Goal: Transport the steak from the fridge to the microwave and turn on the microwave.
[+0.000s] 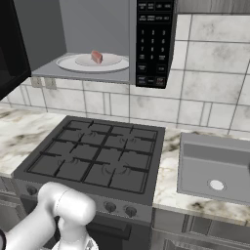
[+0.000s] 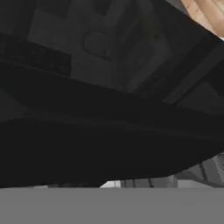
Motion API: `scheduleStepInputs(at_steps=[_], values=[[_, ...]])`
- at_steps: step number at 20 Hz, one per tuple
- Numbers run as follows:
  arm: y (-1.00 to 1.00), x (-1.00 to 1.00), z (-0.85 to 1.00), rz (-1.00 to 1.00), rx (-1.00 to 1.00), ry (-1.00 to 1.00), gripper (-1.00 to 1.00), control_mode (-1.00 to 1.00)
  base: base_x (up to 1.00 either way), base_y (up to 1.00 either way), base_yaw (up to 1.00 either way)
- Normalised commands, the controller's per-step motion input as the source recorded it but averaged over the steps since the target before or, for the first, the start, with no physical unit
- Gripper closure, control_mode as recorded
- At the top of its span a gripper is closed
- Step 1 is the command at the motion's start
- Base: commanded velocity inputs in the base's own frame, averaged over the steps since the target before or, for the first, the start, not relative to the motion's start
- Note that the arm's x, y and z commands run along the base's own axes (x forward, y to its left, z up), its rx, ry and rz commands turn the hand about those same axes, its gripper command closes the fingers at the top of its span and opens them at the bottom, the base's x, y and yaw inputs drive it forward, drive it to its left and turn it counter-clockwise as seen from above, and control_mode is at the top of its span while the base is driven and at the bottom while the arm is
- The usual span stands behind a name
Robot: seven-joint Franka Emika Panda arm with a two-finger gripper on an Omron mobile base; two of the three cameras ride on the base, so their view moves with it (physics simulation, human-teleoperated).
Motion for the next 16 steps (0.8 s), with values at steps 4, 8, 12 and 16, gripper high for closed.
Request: scheduleStepInputs(at_steps=[4, 8, 12, 16], values=[[-0.60, 0.01, 0.06, -0.26, 0.00, -0.02, -1.00, -1.00, 0.00, 0.00, 0.00], [-0.61, 0.12, 0.01, -0.21, 0.00, 0.00, -1.00, -1.00, 0.00, 0.00, 0.00], [-0.57, 0.23, 0.00, -0.16, 0.00, 0.00, -1.00, -1.00, 0.00, 0.00, 0.00], [-0.56, 0.24, 0.00, -0.13, 0.00, 0.00, -1.00, -1.00, 0.00, 0.00, 0.00]])
